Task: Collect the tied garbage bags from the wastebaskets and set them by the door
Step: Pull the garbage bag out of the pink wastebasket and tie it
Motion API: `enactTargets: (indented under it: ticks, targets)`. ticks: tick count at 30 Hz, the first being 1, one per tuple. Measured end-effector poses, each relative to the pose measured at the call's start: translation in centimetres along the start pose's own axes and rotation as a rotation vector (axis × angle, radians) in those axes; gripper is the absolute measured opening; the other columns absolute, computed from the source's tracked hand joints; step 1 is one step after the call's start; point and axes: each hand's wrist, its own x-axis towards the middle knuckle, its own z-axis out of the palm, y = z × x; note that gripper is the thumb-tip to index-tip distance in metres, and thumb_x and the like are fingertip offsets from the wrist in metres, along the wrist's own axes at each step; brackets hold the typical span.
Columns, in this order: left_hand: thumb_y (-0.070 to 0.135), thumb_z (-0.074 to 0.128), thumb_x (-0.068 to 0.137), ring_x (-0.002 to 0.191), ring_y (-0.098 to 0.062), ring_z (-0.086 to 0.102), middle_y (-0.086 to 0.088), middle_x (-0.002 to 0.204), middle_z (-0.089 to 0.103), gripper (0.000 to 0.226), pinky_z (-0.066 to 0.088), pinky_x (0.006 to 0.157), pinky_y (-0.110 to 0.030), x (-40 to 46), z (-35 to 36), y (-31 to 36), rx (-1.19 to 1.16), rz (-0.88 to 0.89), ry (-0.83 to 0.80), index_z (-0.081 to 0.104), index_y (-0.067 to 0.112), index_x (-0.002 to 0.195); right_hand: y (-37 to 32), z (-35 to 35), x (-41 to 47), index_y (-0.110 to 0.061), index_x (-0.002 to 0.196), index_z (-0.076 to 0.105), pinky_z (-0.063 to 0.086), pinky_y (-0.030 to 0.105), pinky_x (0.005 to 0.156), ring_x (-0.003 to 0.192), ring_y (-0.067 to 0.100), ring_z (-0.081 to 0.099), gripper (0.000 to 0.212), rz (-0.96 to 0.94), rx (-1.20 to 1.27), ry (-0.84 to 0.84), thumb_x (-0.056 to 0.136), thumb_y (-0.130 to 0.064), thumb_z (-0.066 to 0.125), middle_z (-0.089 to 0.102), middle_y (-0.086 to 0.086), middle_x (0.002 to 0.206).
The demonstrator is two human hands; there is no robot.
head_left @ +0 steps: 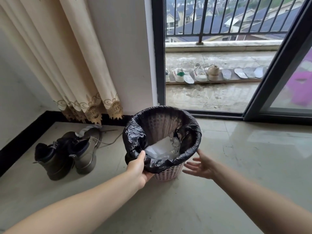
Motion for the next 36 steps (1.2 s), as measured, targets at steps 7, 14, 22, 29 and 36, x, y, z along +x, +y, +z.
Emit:
enactTargets:
  ticks: [7, 14, 22, 29, 36]
  targets:
    - [0.01, 0.047, 0.096, 0.088, -0.032, 0.063, -0.02, 0.096, 0.062, 0.016, 0.054, 0.072, -0.045, -2.0, 0.4, 0.7, -0.023, 0.02, -0.065, 0.052, 0.003, 0.11, -1.2, 1.7, 0.7, -0.001, 0.089, 0.052, 0.046, 0.017, 0.031, 0.026, 0.012, 0.052, 0.02, -0.071, 0.145, 0.018, 0.093, -0.02, 0.054, 0.052, 0.009, 0.067]
    - [0.012, 0.05, 0.094, 0.068, -0.022, 0.061, -0.013, 0.078, 0.063, 0.013, 0.056, 0.047, -0.03, -1.5, 1.5, 1.0, -0.015, 0.029, -0.094, 0.055, 0.005, 0.084, -3.5, 0.0, 0.2, -0.014, 0.064, 0.039, 0.024, 0.007, 0.027, 0.019, 0.005, 0.03, 0.028, -0.255, 0.211, 0.249, 0.091, -0.006, 0.042, 0.044, 0.002, 0.038]
    - [0.005, 0.033, 0.096, 0.059, -0.024, 0.065, -0.016, 0.085, 0.062, 0.019, 0.058, 0.054, -0.032, -0.1, 1.8, 3.4, 0.074, 0.367, -0.061, 0.051, 0.008, 0.097, -5.8, 1.6, -4.3, -0.019, 0.077, 0.052, 0.037, 0.014, 0.037, 0.036, 0.006, 0.041, 0.034, -0.703, 0.005, 0.195, 0.092, 0.001, 0.028, 0.049, 0.003, 0.064]
    - [0.017, 0.039, 0.097, 0.08, -0.023, 0.068, -0.019, 0.098, 0.069, 0.022, 0.058, 0.083, -0.043, -3.3, 4.6, 2.5, 0.556, 0.596, -0.335, 0.059, 0.007, 0.098, -4.1, 6.0, -5.5, -0.022, 0.076, 0.068, 0.05, 0.037, 0.088, 0.083, 0.013, 0.06, 0.023, -0.864, -0.698, -0.052, 0.087, -0.013, 0.049, 0.067, 0.003, 0.084]
    - [-0.001, 0.026, 0.093, 0.077, -0.015, 0.068, -0.006, 0.086, 0.072, 0.041, 0.056, 0.08, -0.032, -4.0, 4.9, 3.5, 0.343, 0.392, -0.543, 0.064, 0.012, 0.093, -3.8, 6.7, -6.7, -0.021, 0.106, 0.06, 0.051, 0.029, 0.09, 0.102, 0.014, 0.063, 0.021, -0.802, -1.117, -0.347, 0.086, -0.026, 0.065, 0.068, 0.0, 0.103]
